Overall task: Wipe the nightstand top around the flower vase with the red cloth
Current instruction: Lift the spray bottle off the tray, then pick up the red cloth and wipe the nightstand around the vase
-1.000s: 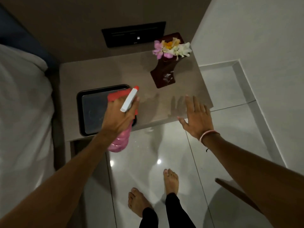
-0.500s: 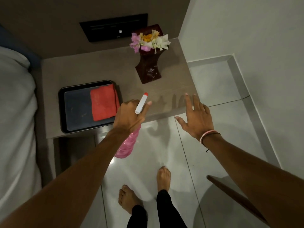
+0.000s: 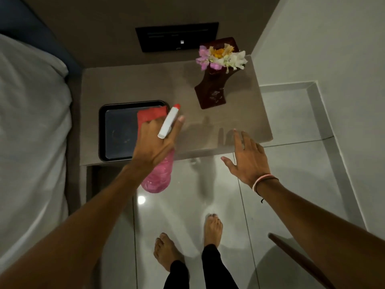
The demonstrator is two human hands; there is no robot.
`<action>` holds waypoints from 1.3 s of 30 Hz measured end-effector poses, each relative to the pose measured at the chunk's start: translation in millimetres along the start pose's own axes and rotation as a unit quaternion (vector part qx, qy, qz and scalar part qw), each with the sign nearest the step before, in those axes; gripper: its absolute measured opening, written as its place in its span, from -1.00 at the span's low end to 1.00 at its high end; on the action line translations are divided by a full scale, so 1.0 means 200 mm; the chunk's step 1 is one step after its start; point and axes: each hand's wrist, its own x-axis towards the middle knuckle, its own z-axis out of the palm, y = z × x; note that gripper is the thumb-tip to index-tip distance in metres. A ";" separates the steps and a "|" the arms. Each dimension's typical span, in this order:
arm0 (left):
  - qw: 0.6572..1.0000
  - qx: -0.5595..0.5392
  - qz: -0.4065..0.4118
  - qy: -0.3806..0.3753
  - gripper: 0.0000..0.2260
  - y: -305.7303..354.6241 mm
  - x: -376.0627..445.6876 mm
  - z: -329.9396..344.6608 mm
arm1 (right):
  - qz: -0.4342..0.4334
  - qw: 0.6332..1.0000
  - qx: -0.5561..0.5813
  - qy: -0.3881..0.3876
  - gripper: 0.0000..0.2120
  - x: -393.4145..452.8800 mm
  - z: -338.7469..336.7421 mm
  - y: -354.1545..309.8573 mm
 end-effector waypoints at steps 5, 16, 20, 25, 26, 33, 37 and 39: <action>0.985 -0.005 -0.010 0.174 -0.65 -0.09 0.09 -0.31 | -0.036 0.999 0.020 0.008 -0.18 0.11 -0.02 -0.22; 0.958 -0.035 -0.064 0.279 -0.64 -0.48 0.25 -0.47 | -0.018 0.982 0.190 0.002 -0.38 0.43 0.00 -0.77; 0.950 -0.040 -0.079 0.300 -0.63 -0.56 0.23 -0.46 | 0.110 0.928 0.354 -0.044 -0.35 0.58 0.05 -0.90; 0.957 -0.048 -0.075 0.277 -0.68 -0.57 0.22 -0.46 | 0.211 0.894 0.394 -0.033 -0.41 0.66 0.11 -1.01; 0.958 -0.041 -0.078 0.273 -0.67 -0.58 0.22 -0.47 | 0.212 0.897 0.387 -0.020 -0.49 0.66 0.12 -1.02; 0.967 0.021 -0.197 0.160 -0.24 -0.69 0.08 -0.53 | 0.188 0.805 0.562 0.016 -0.83 0.60 0.13 -1.03; 0.954 0.085 -0.245 0.149 -0.21 -0.77 -0.24 -0.54 | 0.204 0.584 0.785 -0.037 -0.89 0.52 0.05 -1.00; 0.952 0.135 -0.243 0.125 -0.29 -0.77 -0.41 -0.51 | 0.232 0.489 0.838 -0.072 -0.87 0.46 0.02 -0.92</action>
